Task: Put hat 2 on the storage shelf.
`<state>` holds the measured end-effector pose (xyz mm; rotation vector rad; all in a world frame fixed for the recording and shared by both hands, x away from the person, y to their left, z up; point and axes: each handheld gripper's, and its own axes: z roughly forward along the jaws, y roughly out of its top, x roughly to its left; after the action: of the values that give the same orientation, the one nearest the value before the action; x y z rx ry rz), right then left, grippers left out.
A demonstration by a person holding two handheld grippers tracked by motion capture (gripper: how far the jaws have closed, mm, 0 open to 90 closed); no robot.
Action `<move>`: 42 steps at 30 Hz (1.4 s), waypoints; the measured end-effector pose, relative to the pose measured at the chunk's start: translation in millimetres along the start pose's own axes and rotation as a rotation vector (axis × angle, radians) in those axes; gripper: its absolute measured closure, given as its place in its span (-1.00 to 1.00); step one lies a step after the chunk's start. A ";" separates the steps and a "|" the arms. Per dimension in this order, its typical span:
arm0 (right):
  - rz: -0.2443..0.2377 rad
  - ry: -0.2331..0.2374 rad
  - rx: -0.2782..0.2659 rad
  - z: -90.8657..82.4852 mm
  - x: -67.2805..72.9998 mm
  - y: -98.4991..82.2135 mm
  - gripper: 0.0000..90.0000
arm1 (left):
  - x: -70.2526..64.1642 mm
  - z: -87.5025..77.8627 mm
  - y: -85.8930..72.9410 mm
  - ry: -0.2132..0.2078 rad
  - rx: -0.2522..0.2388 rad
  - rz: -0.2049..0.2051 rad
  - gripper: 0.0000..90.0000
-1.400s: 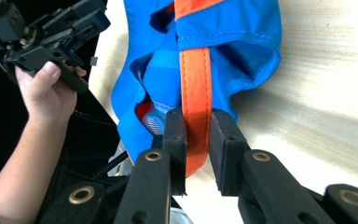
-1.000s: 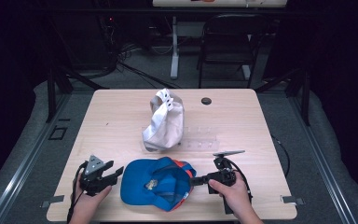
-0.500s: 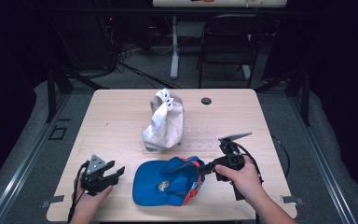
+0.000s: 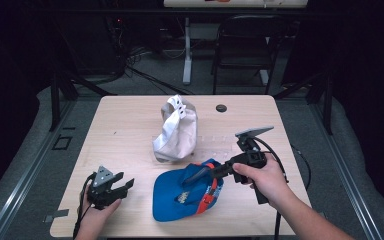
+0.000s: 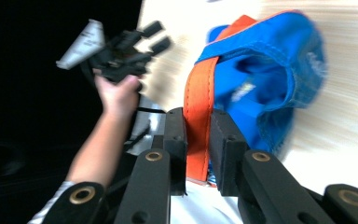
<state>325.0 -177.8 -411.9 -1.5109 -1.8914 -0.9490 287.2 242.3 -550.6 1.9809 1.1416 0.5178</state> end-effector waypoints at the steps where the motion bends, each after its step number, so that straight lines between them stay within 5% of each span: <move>1: 0.010 0.040 -0.003 -4.8 4.4 2.1 0.74 | 0.0 0.0 0.0 0.000 -0.001 0.000 0.12; 5: 0.013 0.099 -0.016 -10.9 10.8 4.4 0.74 | -0.1 0.0 0.1 -0.001 -0.001 0.001 0.12; 7: 0.023 0.164 -0.031 -16.3 15.4 6.8 0.74 | -0.7 -0.6 0.5 0.003 -0.001 0.009 0.12; 11: 0.033 0.195 -0.048 -25.4 19.2 9.3 0.74 | -2.1 -0.2 0.4 0.007 -0.012 0.016 0.12; 25: 0.068 0.149 -0.171 -78.2 20.8 16.9 0.74 | -2.3 0.3 0.5 0.010 -0.009 0.015 0.12; 31: 0.077 0.164 -0.231 -92.8 23.3 23.8 0.74 | -2.0 0.8 0.5 0.009 -0.012 0.014 0.12; 42: 0.060 0.120 -0.330 -118.0 36.9 54.5 0.74 | 1.1 0.6 -0.5 0.009 -0.011 0.002 0.11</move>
<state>367.3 -242.4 -301.0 -1.6417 -1.6549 -1.3438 287.9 243.2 -551.4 1.9725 1.1401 0.5330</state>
